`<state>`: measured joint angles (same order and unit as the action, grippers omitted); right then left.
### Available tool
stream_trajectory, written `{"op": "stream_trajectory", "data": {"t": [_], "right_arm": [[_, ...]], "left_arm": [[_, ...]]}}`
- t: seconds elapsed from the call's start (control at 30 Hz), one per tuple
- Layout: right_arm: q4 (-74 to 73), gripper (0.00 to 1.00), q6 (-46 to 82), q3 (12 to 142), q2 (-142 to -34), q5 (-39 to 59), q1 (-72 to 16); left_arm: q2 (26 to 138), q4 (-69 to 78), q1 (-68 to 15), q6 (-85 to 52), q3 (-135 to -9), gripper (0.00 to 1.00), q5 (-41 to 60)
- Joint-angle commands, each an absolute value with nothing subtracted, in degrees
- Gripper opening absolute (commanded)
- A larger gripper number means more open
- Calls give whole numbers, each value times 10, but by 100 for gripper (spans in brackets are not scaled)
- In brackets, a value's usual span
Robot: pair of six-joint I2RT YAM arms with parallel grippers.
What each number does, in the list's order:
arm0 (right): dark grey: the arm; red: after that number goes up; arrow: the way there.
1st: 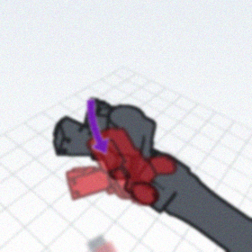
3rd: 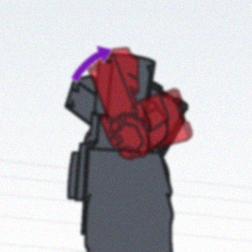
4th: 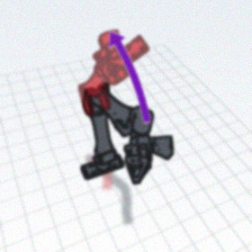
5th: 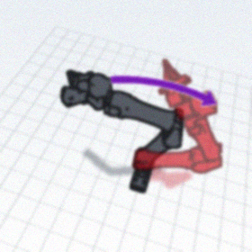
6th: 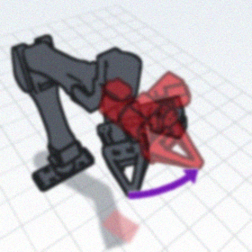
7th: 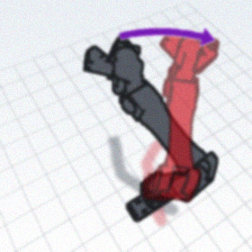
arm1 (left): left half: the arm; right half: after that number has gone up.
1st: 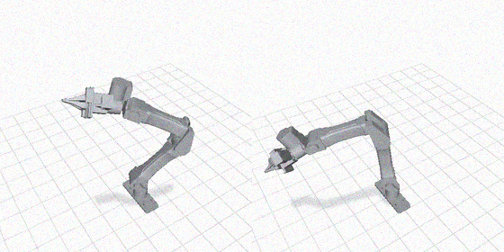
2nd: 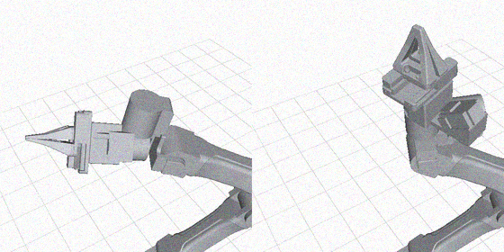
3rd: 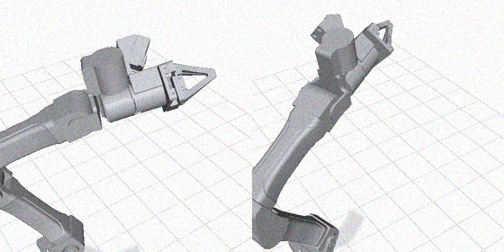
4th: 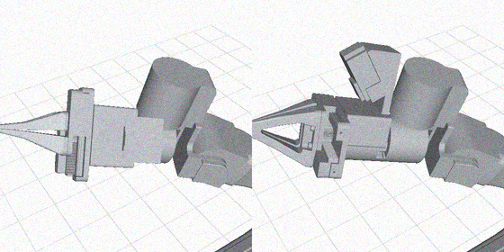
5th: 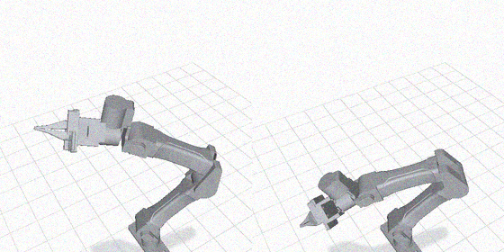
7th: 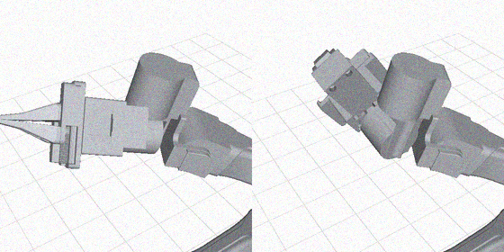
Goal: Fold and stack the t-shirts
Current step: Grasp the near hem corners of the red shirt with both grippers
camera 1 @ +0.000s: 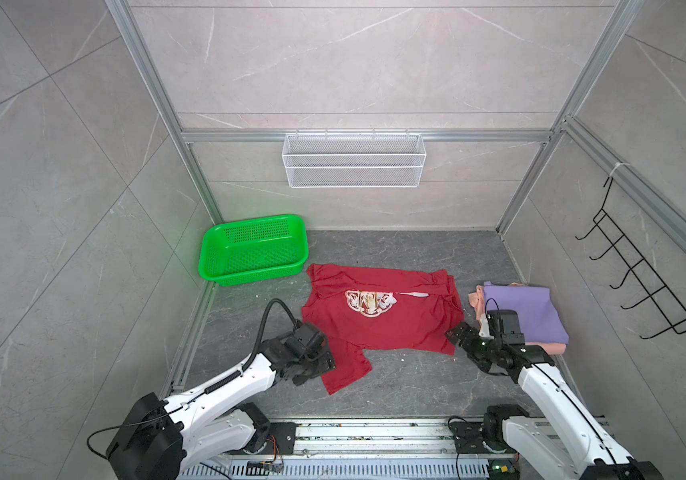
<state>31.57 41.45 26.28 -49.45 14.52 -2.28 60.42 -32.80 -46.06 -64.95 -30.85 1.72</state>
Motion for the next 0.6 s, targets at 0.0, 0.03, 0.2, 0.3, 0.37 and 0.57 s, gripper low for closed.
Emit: {"op": "stream_trajectory", "data": {"t": [0.0, 0.03, 0.2, 0.3, 0.37, 0.57], "right_arm": [[333, 90, 453, 237, -480, 150, -28], [331, 89, 455, 233, -479, 149, -28], [303, 82, 461, 219, -503, 148, -31], [269, 76, 480, 207, -530, 150, -34], [247, 73, 492, 202, -549, 150, -38], [183, 67, 513, 202, -607, 140, -62]], "left_arm": [[587, -337, -494, -750, -282, 76, 20], [588, -328, -501, -757, -277, 75, 21], [613, -283, -526, -783, -261, 75, 31], [636, -257, -532, -785, -259, 73, 40], [651, -243, -534, -786, -261, 70, 49], [670, -234, -541, -789, -261, 53, 71]]}}
